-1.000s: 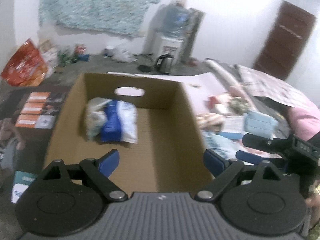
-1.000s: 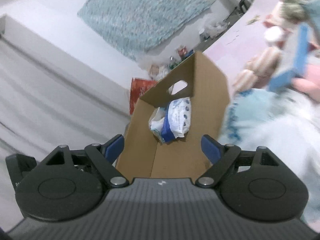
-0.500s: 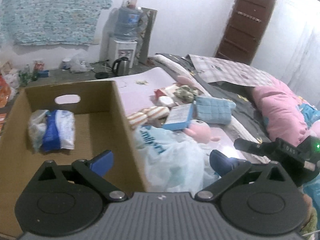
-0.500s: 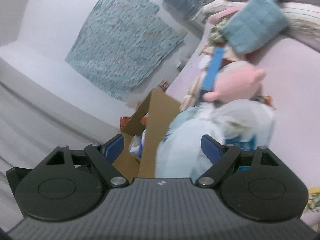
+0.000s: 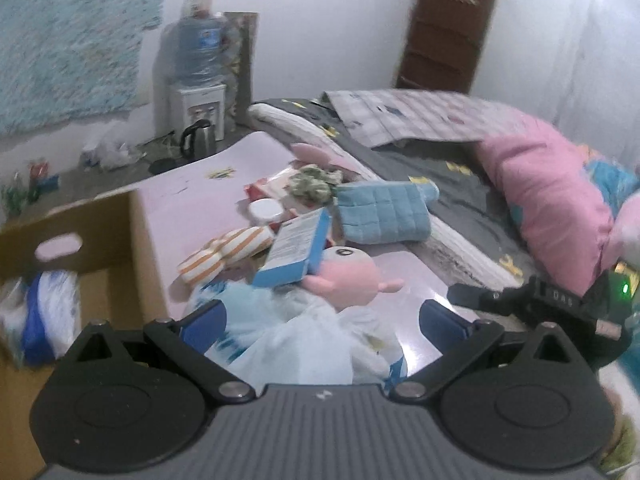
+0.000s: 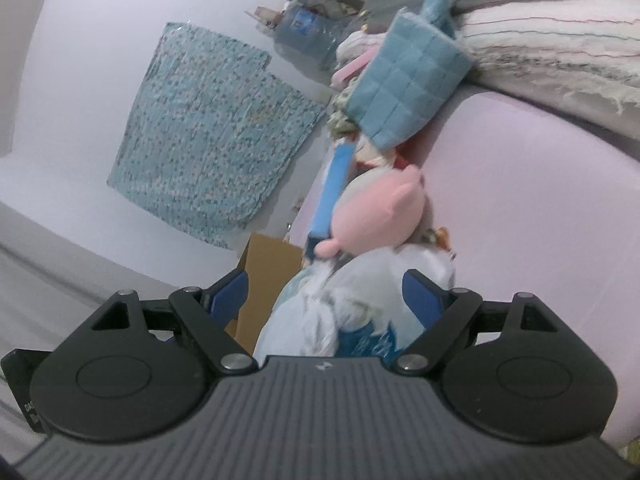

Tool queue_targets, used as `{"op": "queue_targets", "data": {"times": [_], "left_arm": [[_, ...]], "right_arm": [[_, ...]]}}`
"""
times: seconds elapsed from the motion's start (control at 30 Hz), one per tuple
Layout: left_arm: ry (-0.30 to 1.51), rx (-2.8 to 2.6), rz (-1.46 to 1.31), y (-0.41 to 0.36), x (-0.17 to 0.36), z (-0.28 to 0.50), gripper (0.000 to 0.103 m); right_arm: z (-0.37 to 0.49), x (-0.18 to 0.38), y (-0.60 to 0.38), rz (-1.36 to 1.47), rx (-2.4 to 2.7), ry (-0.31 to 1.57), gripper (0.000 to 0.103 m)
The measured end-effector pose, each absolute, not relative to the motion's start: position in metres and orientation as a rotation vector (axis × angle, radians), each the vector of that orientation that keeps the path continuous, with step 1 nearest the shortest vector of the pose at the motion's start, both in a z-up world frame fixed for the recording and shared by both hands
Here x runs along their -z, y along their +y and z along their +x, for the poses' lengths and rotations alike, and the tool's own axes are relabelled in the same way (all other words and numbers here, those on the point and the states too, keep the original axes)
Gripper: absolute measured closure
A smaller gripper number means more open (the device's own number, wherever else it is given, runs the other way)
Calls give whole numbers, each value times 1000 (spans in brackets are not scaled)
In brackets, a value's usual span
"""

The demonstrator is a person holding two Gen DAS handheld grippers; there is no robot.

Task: Organize soft objects
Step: 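Withdraw both grippers from the box back toward the bed pile, then grasp the pink plush doll with the right gripper while the left gripper grasps the blue box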

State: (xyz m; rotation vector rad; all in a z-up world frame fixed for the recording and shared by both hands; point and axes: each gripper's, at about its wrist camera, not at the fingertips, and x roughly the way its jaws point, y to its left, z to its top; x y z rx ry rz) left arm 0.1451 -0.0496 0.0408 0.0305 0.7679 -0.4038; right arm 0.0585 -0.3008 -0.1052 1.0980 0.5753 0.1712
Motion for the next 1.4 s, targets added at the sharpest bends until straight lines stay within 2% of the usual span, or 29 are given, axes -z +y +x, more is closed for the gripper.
{"op": "queue_targets", "data": {"times": [0.33, 0.7, 0.87, 0.97, 1.1, 1.4], "left_arm": [[844, 346, 145, -102, -28, 230, 2], [1219, 282, 25, -114, 44, 356, 2], [1269, 274, 19, -116, 67, 377, 2], [1283, 262, -8, -115, 74, 385, 8], [1308, 257, -65, -111, 83, 392, 22], [1298, 250, -101, -108, 81, 393, 23]], "right_arm": [[105, 110, -327, 1062, -183, 570, 18], [144, 141, -323, 1057, -187, 643, 18], [154, 152, -329, 1066, -178, 652, 18], [160, 157, -331, 1066, -173, 658, 18], [172, 160, -329, 1063, -201, 661, 18], [206, 168, -315, 1052, -276, 715, 17]]}}
